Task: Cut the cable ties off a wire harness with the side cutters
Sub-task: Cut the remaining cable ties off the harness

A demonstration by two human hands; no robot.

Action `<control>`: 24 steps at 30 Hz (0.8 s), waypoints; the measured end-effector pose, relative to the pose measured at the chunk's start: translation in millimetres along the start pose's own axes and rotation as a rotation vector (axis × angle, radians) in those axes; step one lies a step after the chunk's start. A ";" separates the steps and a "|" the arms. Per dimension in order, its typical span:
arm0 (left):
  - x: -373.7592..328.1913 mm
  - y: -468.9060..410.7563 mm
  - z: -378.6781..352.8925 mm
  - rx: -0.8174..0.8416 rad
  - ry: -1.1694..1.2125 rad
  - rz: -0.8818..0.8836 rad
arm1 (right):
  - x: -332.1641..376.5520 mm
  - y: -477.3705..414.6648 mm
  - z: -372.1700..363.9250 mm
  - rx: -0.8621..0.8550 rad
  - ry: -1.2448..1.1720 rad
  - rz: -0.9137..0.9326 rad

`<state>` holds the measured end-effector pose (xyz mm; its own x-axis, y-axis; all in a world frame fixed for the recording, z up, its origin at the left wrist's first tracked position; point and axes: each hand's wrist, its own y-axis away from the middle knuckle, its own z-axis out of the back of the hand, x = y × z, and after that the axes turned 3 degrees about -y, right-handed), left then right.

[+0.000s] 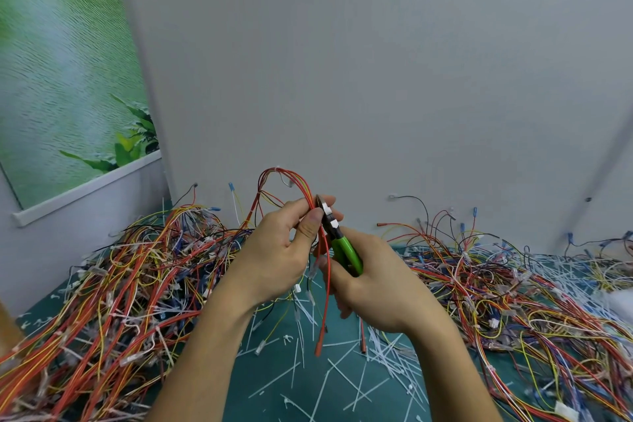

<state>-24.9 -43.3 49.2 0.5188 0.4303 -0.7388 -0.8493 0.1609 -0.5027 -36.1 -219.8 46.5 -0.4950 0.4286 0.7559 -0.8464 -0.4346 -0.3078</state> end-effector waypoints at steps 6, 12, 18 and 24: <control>-1.9 1.0 0.7 -0.014 0.008 -0.021 | 0.5 -0.8 1.3 -0.016 -0.058 -0.047; 0.4 0.3 1.3 0.004 -0.013 -0.002 | 0.3 -1.5 -1.9 0.028 0.014 -0.002; 0.3 0.3 -0.1 0.004 0.007 0.001 | -3.8 -1.0 0.1 0.014 0.047 0.002; -0.4 1.2 0.8 -0.008 0.012 -0.015 | -1.7 -1.8 0.0 -0.012 -0.061 -0.058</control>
<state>-26.1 -42.5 49.3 0.5330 0.4171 -0.7361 -0.8404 0.1600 -0.5178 -33.7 -219.8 45.8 -0.4326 0.4038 0.8061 -0.8758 -0.4006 -0.2693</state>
